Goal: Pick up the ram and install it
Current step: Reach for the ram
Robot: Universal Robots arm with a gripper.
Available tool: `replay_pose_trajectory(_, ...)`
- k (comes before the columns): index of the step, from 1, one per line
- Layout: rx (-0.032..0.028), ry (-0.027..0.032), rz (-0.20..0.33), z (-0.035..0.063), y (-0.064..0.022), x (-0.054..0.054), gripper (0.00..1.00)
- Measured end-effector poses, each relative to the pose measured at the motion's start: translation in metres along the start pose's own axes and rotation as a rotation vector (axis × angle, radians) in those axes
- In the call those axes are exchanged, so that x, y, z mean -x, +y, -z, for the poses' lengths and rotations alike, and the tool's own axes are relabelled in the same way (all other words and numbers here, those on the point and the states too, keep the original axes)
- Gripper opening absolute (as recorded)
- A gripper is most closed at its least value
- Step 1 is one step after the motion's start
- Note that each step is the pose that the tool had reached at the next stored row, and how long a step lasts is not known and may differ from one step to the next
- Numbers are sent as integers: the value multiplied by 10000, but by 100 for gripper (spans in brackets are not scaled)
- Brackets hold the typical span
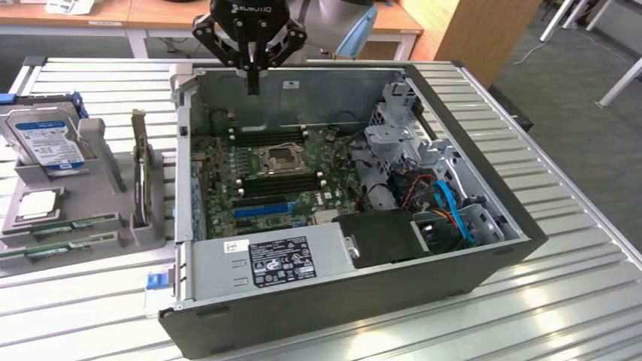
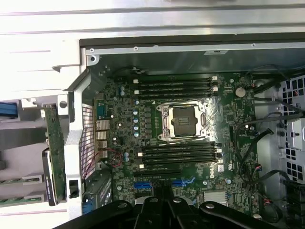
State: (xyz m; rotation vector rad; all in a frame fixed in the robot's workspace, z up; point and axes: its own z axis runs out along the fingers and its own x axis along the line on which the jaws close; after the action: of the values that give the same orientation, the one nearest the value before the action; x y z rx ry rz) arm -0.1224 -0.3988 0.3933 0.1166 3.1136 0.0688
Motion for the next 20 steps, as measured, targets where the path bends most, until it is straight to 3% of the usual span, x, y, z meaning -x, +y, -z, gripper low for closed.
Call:
replay_pose_trajectory(7, 0, 0, 0, 1, -6, -79, 10)
replay_pose_trajectory(20, 1, 0, 0, 7, -31, -412, 10)
